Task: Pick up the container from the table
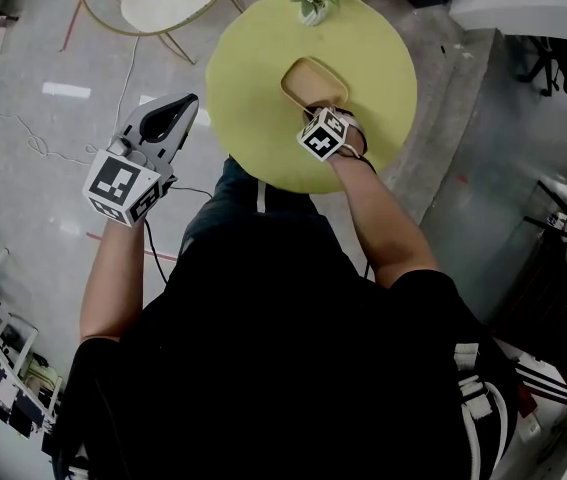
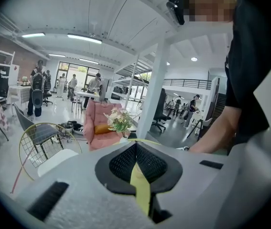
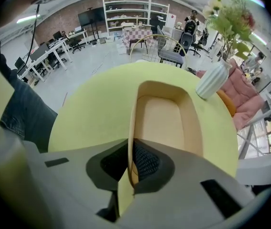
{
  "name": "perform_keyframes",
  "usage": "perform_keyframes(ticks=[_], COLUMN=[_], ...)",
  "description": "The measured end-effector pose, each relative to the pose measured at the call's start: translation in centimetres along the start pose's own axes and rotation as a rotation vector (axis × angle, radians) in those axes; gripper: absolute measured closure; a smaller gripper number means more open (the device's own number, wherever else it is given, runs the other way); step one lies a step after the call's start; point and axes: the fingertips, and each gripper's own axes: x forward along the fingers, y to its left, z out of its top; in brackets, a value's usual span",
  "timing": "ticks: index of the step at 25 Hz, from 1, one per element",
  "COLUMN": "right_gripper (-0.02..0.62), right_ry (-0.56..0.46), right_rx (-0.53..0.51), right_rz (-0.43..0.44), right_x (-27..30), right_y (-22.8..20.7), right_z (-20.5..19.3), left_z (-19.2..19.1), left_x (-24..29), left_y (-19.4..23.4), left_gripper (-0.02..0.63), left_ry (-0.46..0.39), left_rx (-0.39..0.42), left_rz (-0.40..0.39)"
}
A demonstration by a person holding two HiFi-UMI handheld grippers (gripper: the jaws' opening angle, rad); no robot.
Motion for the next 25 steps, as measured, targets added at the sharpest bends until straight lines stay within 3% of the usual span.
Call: perform_keyframes(ticks=[25], right_gripper=[0.583], right_ry=[-0.082], right_rx=[-0.014], right_rz=[-0.046], right_x=[-6.8], right_y=[-1.9], right_z=[1.5], left_z=[5.1], left_x=[-0.7], left_y=[-3.4], left_gripper=[0.591], left_ry=[-0.041], left_rx=[0.093], left_rz=[-0.004])
